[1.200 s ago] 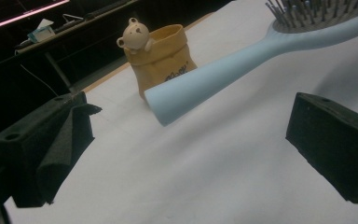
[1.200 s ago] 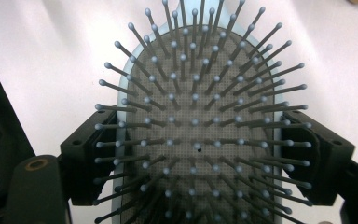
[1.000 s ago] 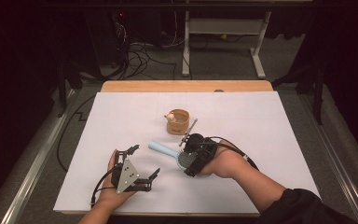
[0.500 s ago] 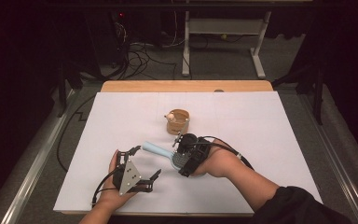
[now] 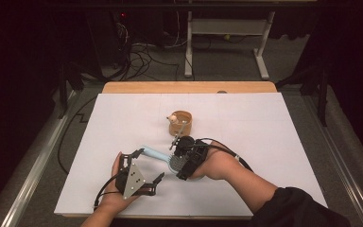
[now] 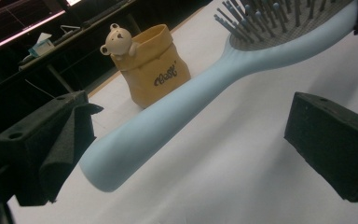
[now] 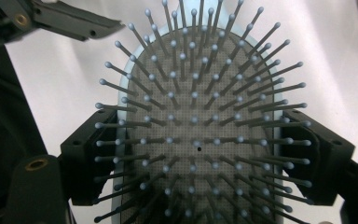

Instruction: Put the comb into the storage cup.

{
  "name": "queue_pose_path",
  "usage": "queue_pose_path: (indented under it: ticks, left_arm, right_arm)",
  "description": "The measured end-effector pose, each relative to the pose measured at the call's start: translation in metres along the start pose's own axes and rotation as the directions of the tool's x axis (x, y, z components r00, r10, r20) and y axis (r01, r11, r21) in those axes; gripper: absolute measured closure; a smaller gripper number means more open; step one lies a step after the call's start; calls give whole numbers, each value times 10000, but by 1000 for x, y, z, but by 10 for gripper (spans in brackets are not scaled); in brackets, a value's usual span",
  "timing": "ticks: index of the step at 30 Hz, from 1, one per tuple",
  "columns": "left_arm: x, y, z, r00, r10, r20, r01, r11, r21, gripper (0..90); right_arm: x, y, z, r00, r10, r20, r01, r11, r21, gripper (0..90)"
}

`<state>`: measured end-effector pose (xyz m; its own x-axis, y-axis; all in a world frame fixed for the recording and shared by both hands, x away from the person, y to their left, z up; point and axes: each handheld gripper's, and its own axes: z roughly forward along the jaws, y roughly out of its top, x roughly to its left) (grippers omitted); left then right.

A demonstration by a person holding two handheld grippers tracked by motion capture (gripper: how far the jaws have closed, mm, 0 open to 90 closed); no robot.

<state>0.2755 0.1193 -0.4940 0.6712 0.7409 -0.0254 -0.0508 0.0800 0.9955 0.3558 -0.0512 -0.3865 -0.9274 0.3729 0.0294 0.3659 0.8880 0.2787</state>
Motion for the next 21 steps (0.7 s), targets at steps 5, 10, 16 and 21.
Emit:
queue_pose_path:
  ticks: [5, 10, 16, 21]
  left_arm:
    - [-3, -2, 1, 9995, 316, 39, -316, 9995, 82, 31]
    - [-5, -4, 2, 9984, 554, 103, -556, 9983, 180, 32]
    - [-7, -7, 3, 9961, 873, 105, -876, 9957, 304, 33]
    - [-10, -10, 4, 9893, 1458, 104, -1461, 9884, 413, 33]
  right_arm:
    - [2, 4, 1, 9999, -3, -116, 3, 10000, 52, 205]
    - [4, 8, 3, 9999, -19, -160, 20, 10000, 55, 205]
    - [7, 13, 4, 9998, -92, -204, 94, 9999, 121, 205]
    - [8, 18, 6, 9998, -121, -148, 124, 9998, 155, 205]
